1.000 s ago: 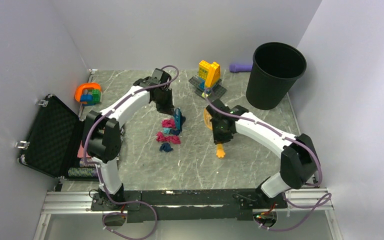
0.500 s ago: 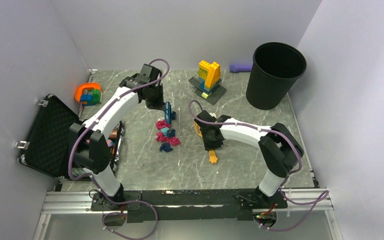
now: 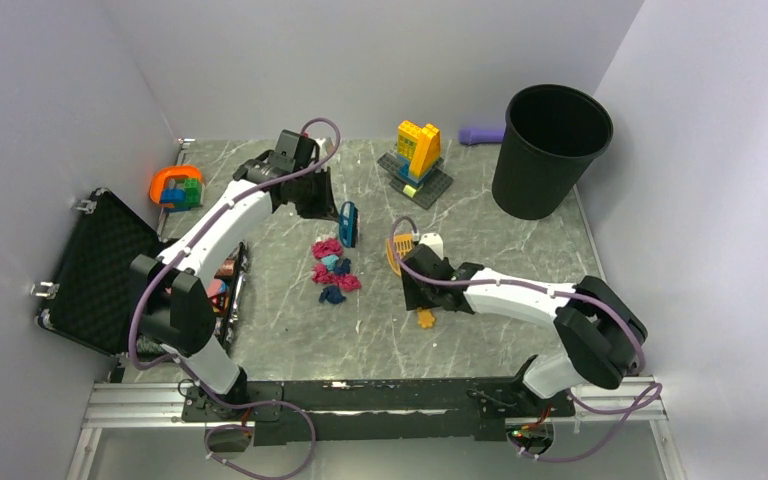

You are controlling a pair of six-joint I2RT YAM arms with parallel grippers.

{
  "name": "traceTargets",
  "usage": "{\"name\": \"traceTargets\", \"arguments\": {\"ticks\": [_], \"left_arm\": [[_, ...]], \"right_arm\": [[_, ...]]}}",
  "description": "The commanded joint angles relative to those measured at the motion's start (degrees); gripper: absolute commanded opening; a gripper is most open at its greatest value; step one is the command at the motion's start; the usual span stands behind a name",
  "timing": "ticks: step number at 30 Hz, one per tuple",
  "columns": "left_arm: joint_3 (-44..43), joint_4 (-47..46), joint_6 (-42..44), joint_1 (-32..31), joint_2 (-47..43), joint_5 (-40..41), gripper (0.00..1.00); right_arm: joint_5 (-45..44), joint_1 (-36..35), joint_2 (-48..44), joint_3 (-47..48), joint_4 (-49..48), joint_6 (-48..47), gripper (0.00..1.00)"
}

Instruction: Sweep away the paper scraps from the table

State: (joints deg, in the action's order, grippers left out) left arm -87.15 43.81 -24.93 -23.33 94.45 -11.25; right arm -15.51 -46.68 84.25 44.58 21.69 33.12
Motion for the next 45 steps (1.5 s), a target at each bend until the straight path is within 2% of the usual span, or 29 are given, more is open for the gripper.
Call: {"name": "traceTargets", "arguments": {"ticks": [1, 7, 11, 16, 21, 23, 24, 26, 27, 33, 39, 45], "left_arm": [[2.2, -3.8, 3.5, 0.0, -5.2, -3.7, 0.00], [4.2, -5.2, 5.1, 0.0, -8.2, -5.4, 0.00], [4.5, -5.4, 5.9, 0.0, -9.8, -5.3, 0.00], [2.1, -2.3, 7.5, 0.0, -9.9, -1.1, 0.00], [0.7, -0.4, 8.4, 0.0, -9.6, 3.2, 0.00], [0.4, -0.3, 8.8, 0.0, -9.4, 4.4, 0.00], [0.1, -0.2, 9.1, 0.0, -9.1, 4.9, 0.00], [-0.5, 0.0, 10.1, 0.0, -8.4, 6.4, 0.00], [-0.8, -0.2, 11.1, 0.0, -8.0, 7.5, 0.00], [-6.6, 0.0, 15.0, 0.0, -1.5, 18.0, 0.00], [-13.4, 0.0, 21.2, -1.5, 5.4, 19.3, 0.00], [-27.0, 8.2, 37.1, -8.7, 20.5, 36.6, 0.00]], "right_arm": [[-8.4, -3.6, -2.3, -4.2, -11.1, 0.2, 0.63], [-19.5, -8.7, -0.3, -10.1, -21.0, 1.6, 0.61], [-20.5, -9.0, -0.1, -13.0, -26.4, 1.0, 0.58], [-21.2, -9.3, 0.7, -14.0, -27.5, 1.7, 0.45], [-21.0, -9.5, 0.8, -17.0, -31.5, 1.4, 0.42], [-21.1, -9.5, 1.5, -17.3, -32.1, 1.6, 0.35], [-21.0, -9.6, 1.9, -17.4, -32.1, 1.7, 0.28], [-20.5, -9.6, 2.0, -16.7, -30.7, 2.3, 0.03], [-20.1, -9.6, 1.8, -16.3, -29.7, 2.6, 0.00], [-14.8, -10.1, -3.7, -12.2, -20.3, 2.8, 0.00], [-9.6, -10.1, -11.4, -6.7, -6.5, 0.1, 0.00], [-10.8, -10.0, -20.3, -5.0, 4.0, 1.1, 0.00]]}}
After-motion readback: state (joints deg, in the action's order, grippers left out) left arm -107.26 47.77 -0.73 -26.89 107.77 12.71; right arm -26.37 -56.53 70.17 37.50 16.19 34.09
